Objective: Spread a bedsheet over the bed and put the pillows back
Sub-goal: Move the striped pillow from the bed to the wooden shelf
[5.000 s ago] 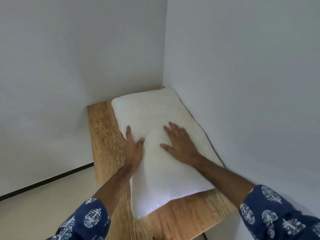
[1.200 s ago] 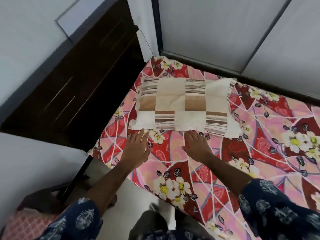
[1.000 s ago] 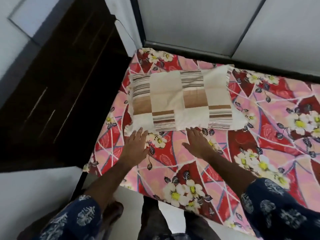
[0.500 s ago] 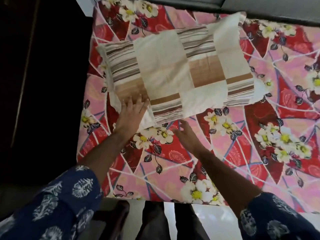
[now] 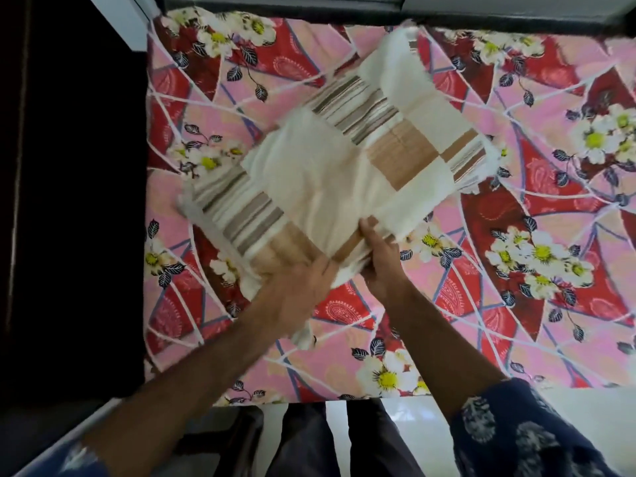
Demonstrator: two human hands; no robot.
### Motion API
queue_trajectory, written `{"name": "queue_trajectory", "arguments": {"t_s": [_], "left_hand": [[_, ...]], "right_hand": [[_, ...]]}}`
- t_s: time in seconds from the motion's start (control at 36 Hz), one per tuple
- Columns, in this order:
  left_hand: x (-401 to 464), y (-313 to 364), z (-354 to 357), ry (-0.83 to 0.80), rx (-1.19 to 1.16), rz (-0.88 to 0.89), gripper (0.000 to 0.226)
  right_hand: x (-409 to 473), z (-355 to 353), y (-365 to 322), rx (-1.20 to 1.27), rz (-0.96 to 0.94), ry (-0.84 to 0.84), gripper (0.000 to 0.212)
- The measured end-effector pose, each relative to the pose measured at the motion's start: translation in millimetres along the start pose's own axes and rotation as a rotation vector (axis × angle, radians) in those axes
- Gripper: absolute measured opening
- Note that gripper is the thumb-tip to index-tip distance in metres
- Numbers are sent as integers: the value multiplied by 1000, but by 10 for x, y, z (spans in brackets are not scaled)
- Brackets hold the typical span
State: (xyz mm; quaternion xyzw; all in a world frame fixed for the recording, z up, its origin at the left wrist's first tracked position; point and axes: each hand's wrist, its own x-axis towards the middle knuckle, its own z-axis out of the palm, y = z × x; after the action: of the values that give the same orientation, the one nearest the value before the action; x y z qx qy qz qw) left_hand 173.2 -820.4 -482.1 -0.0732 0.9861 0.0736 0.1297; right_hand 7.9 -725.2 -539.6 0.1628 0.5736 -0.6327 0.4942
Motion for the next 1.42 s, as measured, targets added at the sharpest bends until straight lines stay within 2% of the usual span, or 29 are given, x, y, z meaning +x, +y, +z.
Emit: {"name": "queue_trajectory", "arguments": {"t_s": [0.08,0.14,0.19,0.25,0.28,0.33,0.36,0.44,0.5,0.56,0.58,0.64,0.75,0.92,1.03,1.08,1.17,1.28,1.33,1.42], "left_hand": [[-49,516,-22,59,-157,86,29],[-55,753,8,102,-334,109,33],[-64,864,57,113,-554,93,37],[-57,827,146,114,-732,26,39],[-47,755,228,148,-756,-32,41],[7,526,362,223,-724,-221,48],[46,390,400,244,-715,-334,50],[196,-32,660,174,-787,-659,63],[333,-177,691,84,-1103,-854,81],[461,-201,683,6,-1401,-979,71],[516,-204,665,-30,-1459,-993,62],[581,-188,634,-35,-1504,-972,56],[589,-78,518,86,-1573,-952,41],[429,195,182,170,-1642,-971,43],[329,450,-186,224,-1614,-889,48],[314,629,-388,231,-1583,-823,48],[342,955,-694,216,-1531,-757,51],[493,1420,-960,182,-1459,-650,74],[568,1757,-1139,164,-1465,-569,65],[737,2314,-1368,185,-1456,-483,53]], "right_hand": [[-118,-508,-10,-81,66,-14,50],[-236,-914,-42,-99,141,-32,39],[-344,-1248,-116,-117,217,-42,21],[-413,-1546,-204,-186,264,-38,15],[-434,-1670,-239,-235,269,-48,24],[-424,-1856,-278,-396,237,-46,57],[-419,-1896,-291,-489,210,-33,61],[-332,-1921,-290,-603,76,21,44],[-252,-1863,-314,-578,-13,46,45],[-155,-1776,-342,-519,-54,60,58],[-113,-1729,-353,-487,-60,77,62],[-55,-1649,-362,-441,-71,128,67],[-197,-1572,-370,-391,-108,219,72],[-728,-1645,-503,-357,-192,251,77],[-1209,-1805,-553,-365,-217,313,98],[-1502,-1898,-597,-358,-237,365,96],[-1987,-2067,-684,-312,-297,418,79],[-2532,-2462,-803,-248,-369,479,70],[-2774,-2720,-860,-181,-419,513,63],[-3145,-3190,-916,-97,-450,536,74]]}}
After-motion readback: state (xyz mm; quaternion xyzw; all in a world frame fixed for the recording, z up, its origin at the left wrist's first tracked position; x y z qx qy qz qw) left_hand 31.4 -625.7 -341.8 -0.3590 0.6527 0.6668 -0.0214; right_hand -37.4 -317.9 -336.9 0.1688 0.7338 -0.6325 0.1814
